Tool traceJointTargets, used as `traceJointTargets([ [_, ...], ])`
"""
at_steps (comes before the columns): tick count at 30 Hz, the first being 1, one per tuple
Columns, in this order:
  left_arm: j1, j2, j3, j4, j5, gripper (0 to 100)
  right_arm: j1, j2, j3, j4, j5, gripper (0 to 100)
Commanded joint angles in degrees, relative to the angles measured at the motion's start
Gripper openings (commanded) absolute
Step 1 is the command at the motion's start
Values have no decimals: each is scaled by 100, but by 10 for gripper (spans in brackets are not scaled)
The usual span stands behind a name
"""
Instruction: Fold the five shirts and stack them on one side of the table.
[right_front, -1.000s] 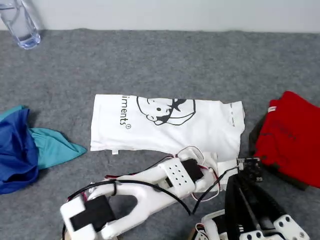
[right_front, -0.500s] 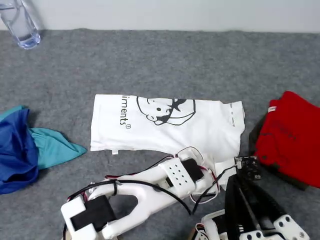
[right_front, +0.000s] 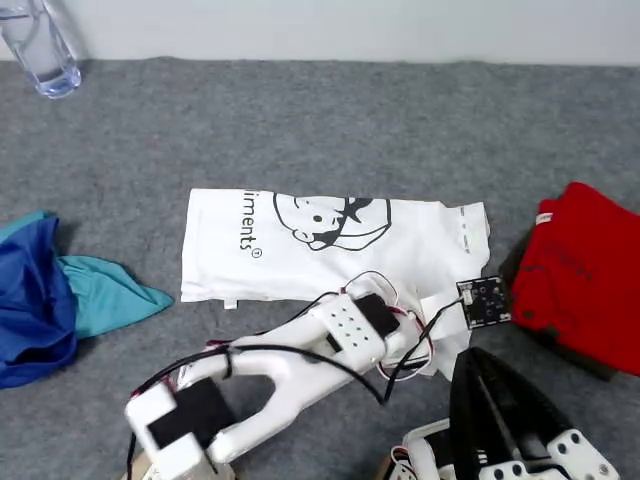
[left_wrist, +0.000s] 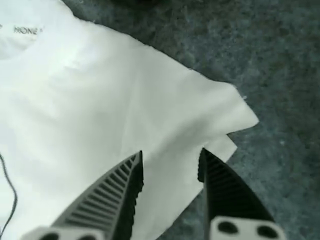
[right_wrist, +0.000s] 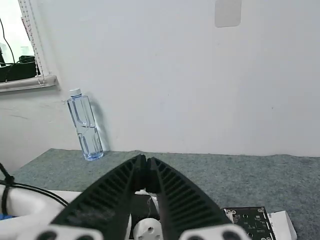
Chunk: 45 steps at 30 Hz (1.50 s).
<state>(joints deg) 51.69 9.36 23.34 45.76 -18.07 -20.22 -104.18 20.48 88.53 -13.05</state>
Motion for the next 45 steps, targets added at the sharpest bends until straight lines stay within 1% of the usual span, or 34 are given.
traceJointTargets([
  [1,-18,492,-567,-141,44,195,-48,40,-105,-48,-62,8],
  [6,-26,976,-1429,378,88,190,-48,40,-105,-22,-62,8],
  [7,-26,993,-1516,422,62,174,-48,40,-105,-22,-62,8],
  [9,-9,1002,-1578,422,-62,111,-48,40,-105,-13,-62,8],
  [12,9,976,-1560,466,-615,14,-48,40,-105,-4,-62,8],
  [13,9,967,-1569,554,-738,10,-48,40,-105,4,-62,8],
  [17,-26,967,-1692,677,-765,12,-48,40,-97,-4,-62,8],
  [21,-88,1002,-1789,536,-782,11,-48,40,-97,-4,-62,8],
  [26,-466,1029,-1938,202,-782,11,-48,40,-97,4,-62,8],
  [31,-791,1064,-2202,176,-782,11,-48,40,-97,4,-62,8],
  [38,-1090,2075,-3037,141,-765,13,-48,40,-97,4,-62,8],
  [40,-1090,2286,-3213,264,-686,46,-48,40,-97,13,-62,8],
  [43,-1090,2233,-3530,642,79,137,-48,31,-97,13,-53,8],
  [45,-1143,2040,-3793,967,352,175,-48,31,-97,22,-53,8],
])
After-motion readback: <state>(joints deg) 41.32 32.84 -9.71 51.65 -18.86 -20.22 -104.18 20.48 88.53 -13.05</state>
